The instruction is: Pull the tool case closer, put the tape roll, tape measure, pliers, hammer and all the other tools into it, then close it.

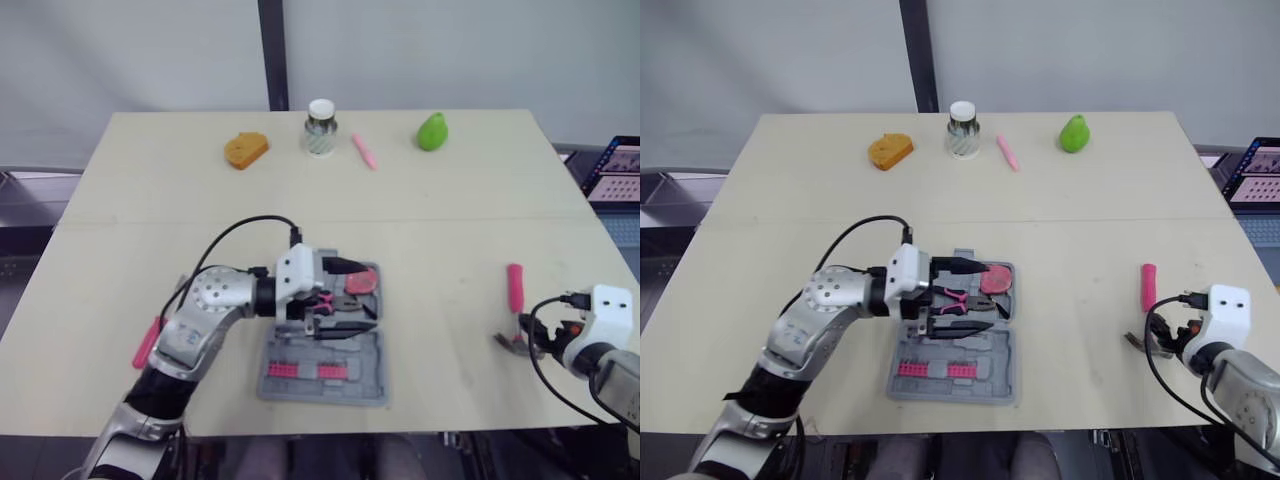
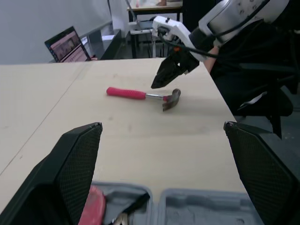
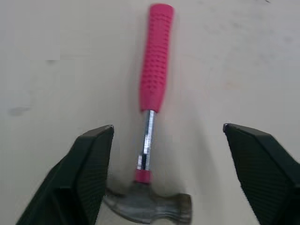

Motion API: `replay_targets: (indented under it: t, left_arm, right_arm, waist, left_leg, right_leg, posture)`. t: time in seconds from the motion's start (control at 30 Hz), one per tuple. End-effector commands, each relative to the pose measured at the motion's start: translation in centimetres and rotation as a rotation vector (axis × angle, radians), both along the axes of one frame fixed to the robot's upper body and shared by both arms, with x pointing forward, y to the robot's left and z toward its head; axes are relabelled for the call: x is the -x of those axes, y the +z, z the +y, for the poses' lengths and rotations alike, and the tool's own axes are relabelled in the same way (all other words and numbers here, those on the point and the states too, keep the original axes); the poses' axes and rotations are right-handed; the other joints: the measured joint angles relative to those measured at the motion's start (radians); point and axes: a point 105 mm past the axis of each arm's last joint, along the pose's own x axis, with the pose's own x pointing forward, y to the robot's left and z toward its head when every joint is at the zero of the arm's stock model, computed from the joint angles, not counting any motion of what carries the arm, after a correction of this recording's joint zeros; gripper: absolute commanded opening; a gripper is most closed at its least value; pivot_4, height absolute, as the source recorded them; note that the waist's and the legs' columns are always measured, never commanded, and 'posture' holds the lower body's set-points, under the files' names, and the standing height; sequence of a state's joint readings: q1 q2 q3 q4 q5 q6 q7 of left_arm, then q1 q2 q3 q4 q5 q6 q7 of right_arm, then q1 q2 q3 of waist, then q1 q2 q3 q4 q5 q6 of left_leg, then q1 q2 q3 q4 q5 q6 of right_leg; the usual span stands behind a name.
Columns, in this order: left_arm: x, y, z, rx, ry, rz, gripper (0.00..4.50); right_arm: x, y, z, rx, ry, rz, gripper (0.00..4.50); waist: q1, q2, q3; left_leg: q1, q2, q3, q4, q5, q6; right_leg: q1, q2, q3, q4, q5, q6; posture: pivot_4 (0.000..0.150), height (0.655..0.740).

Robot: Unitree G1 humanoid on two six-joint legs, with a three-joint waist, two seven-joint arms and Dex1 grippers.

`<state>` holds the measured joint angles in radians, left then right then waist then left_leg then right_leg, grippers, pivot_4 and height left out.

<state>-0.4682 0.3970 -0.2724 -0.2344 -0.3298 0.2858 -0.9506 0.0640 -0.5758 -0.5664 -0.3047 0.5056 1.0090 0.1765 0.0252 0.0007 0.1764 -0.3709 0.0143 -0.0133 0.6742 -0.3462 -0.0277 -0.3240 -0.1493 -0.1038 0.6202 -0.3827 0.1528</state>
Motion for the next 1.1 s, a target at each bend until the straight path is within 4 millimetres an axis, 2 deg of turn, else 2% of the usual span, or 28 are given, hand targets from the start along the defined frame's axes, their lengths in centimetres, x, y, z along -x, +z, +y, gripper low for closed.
replay_targets:
  t: [0.03, 0.27, 0.6, 1.1]
  left_arm:
    - [0.2, 0.7, -1.3, 0.026, -0.029, -0.041, 4.5]
    - [0.3, 0.9, -2.2, 0.047, -0.031, -0.046, 4.5]
    - [1.0, 0.6, -3.1, 0.05, -0.056, -0.032, 4.5]
    - [0.7, 1.3, -3.9, 0.052, -0.056, -0.045, 4.5]
  right_arm:
    - [-0.1, 0.8, -0.1, 0.031, -0.004, -0.039, 2.17]
    - [-0.4, 0.7, 0.8, 0.034, 0.016, -0.058, 2.17]
    - [-0.5, -0.9, 2.4, 0.003, 0.025, -0.001, 2.17]
    - [-0.7, -3.5, 2.4, -0.004, -0.03, 0.115, 2.17]
  waist:
    - [-0.003, 0.0, 0.0]
    - [0.001, 0.0, 0.0]
    - [0.0, 0.0, 0.0]
    - [0.0, 0.0, 0.0]
  left_leg:
    - [0.0, 0.0, 0.0, 0.0, 0.0, 0.0]
    - [0.0, 0.0, 0.0, 0.001, 0.0, 0.0]
    - [0.0, 0.0, 0.0, 0.001, 0.0, 0.0]
    - [0.0, 0.0, 0.0, 0.001, 0.0, 0.0]
  right_leg:
    - [0.0, 0.0, 0.0, 0.0, 0.0, 0.0]
    - [0.0, 0.0, 0.0, 0.0, 0.0, 0.0]
    - [0.0, 0.0, 0.0, 0.0, 0.0, 0.0]
    - [0.0, 0.0, 0.0, 0.0, 0.0, 0.0]
  posture:
    - [0.15, 0.74]
    - [0.15, 0.74]
    - [0.15, 0.74]
    - [0.15, 0.74]
